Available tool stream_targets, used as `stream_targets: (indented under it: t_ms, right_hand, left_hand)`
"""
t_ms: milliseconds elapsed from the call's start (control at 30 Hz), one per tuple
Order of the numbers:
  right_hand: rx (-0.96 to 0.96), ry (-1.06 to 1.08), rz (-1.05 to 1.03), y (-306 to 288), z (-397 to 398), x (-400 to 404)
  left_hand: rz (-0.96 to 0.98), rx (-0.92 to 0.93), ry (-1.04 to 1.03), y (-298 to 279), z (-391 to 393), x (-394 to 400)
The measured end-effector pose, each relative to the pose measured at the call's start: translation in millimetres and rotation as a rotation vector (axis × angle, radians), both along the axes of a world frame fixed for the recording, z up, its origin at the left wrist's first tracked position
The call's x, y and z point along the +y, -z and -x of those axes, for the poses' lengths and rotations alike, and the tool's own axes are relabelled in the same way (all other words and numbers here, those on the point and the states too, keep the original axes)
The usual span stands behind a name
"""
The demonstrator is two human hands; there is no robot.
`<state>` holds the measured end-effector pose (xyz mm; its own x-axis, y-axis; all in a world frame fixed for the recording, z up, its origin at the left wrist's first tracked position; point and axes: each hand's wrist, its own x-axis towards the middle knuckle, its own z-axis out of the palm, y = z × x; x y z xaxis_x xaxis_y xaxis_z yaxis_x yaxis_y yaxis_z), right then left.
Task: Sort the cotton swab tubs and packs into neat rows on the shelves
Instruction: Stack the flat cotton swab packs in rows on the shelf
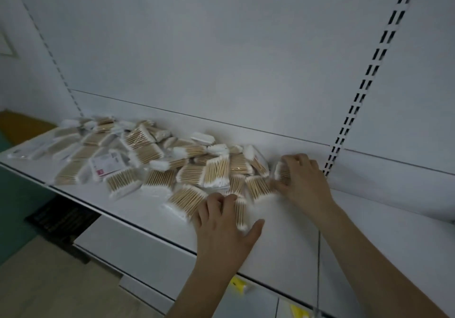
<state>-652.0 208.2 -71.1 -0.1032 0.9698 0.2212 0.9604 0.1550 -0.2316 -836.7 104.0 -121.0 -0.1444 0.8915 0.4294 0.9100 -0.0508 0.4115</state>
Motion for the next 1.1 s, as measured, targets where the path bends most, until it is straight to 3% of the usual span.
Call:
stream_targets:
  t_ms: [200, 367, 700, 900, 1100]
  right_hand:
    - [0.041, 0.053, 0.040, 9.5, -3.1, 4.6]
    - [-0.091, 0.034, -0.059, 17.9, -3.0, 6.0]
    - [0.273, -0.081, -0.253, -6.5, -32.2, -59.2]
    - [0.444, -0.046, -0.296, -15.7, -77.7, -97.4]
    - [0.447, 0.086, -0.301, -10.0, -141.5, -151.7]
  left_hand:
    - [0.011, -0.098, 0.106, 4.1, 5.2, -1.0]
    - [0.009, -0.522, 0.220, -5.9, 10.6, -12.9]
    - [0.103, -0.877, 0.351, -17.1, -5.3, -10.4]
    - [0.085, -0.901, 0.449, -33.8, -44.5, -16.4]
    - [0.052, -0.748, 0.535, -29.8, -105.6, -21.6]
